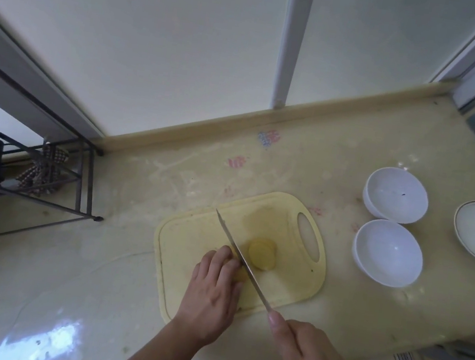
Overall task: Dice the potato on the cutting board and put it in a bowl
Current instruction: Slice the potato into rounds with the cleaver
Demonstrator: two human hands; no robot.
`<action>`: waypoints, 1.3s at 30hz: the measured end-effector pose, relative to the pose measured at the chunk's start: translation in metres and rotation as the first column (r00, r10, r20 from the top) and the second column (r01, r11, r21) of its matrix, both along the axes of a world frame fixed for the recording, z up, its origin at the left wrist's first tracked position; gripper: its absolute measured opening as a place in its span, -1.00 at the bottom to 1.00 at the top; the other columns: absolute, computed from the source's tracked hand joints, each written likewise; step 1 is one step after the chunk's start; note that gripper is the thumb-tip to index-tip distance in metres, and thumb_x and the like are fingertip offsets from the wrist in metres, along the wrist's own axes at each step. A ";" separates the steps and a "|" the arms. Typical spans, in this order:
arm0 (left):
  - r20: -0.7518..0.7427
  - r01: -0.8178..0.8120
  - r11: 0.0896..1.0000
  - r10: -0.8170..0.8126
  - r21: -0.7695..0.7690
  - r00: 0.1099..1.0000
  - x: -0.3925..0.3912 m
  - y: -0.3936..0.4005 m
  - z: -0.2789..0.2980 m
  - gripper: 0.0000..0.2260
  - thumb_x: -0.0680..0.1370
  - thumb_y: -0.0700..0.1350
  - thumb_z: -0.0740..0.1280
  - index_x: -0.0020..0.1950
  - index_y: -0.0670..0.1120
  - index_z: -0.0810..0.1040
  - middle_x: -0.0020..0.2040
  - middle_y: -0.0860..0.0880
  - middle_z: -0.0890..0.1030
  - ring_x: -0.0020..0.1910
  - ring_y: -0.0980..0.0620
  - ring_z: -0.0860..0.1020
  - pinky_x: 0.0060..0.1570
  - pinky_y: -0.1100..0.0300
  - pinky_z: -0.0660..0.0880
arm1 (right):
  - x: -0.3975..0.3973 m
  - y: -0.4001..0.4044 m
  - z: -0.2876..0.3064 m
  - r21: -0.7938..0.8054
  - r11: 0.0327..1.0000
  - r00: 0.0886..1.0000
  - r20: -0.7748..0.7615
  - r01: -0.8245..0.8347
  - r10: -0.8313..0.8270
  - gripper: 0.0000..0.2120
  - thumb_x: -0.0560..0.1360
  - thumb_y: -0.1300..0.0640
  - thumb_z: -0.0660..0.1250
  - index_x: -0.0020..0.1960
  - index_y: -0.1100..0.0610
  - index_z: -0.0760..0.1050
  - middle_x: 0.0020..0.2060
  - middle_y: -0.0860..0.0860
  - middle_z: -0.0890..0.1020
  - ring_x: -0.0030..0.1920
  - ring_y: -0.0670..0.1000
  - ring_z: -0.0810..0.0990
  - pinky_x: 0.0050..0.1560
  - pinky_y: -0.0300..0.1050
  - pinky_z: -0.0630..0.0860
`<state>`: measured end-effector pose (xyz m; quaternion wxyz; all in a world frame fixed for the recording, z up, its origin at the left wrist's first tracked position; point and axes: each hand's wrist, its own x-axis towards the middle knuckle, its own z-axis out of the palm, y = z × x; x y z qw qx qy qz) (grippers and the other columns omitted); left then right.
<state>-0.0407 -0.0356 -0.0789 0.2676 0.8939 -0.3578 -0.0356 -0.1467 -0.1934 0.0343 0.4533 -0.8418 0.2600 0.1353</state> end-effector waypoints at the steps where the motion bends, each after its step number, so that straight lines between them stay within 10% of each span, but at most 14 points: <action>1: -0.007 0.002 1.000 -0.002 -0.005 1.000 0.000 0.000 0.000 -0.70 0.60 -0.09 0.19 0.31 -0.13 0.36 0.35 -0.14 0.39 0.23 -0.20 0.44 0.24 -0.04 0.37 | 0.000 -0.001 -0.004 -0.060 0.998 0.998 0.064 0.023 -0.019 -0.31 0.46 -0.44 -0.09 -0.41 0.09 0.44 -0.58 -0.05 0.46 -0.46 -0.14 0.50 -0.29 -0.25 0.38; 6: -0.017 0.017 0.999 -0.017 -0.027 1.000 0.004 -0.002 0.002 -0.71 0.59 -0.13 0.19 0.30 -0.13 0.35 0.35 -0.12 0.35 0.21 -0.18 0.42 0.24 0.01 0.34 | 0.013 -0.004 -0.003 0.048 0.998 0.986 -0.156 -0.041 0.049 -0.50 0.59 -0.20 0.06 -0.41 0.08 0.28 -0.47 0.00 0.42 -0.38 -0.11 0.39 -0.15 -0.15 0.34; 15: -0.028 0.018 0.999 -0.019 -0.050 0.999 0.005 0.001 0.002 -0.72 0.60 -0.13 0.21 0.30 -0.13 0.35 0.33 -0.10 0.34 0.20 -0.14 0.41 0.23 0.06 0.37 | 0.040 0.002 -0.037 0.092 0.992 0.989 -0.115 -0.083 0.093 -0.45 0.44 -0.35 -0.10 -0.41 0.07 0.26 -0.52 -0.02 0.38 -0.42 -0.05 0.36 -0.20 0.02 0.41; 24: -0.010 -0.004 1.000 0.004 -0.025 1.000 0.001 0.008 0.011 -0.74 0.61 -0.10 0.19 0.30 -0.08 0.38 0.30 -0.09 0.41 0.16 -0.13 0.48 0.13 0.01 0.48 | 0.035 -0.007 -0.021 0.184 0.982 0.989 -0.146 0.048 -0.021 -0.39 0.35 -0.44 -0.10 -0.39 0.10 0.26 -0.62 -0.03 0.33 -0.63 -0.12 0.28 -0.45 -0.18 0.24; 39: -0.082 -0.025 0.996 0.018 -0.086 0.996 0.000 0.006 0.005 -0.61 0.52 -0.31 0.34 0.34 -0.18 0.41 0.36 -0.13 0.43 0.24 -0.15 0.47 0.23 -0.05 0.44 | 0.019 0.003 0.015 0.122 0.992 0.991 -0.129 -0.020 0.036 -0.49 0.58 -0.21 0.07 -0.43 0.06 0.29 -0.54 -0.16 0.51 -0.42 -0.19 0.44 -0.24 -0.27 0.39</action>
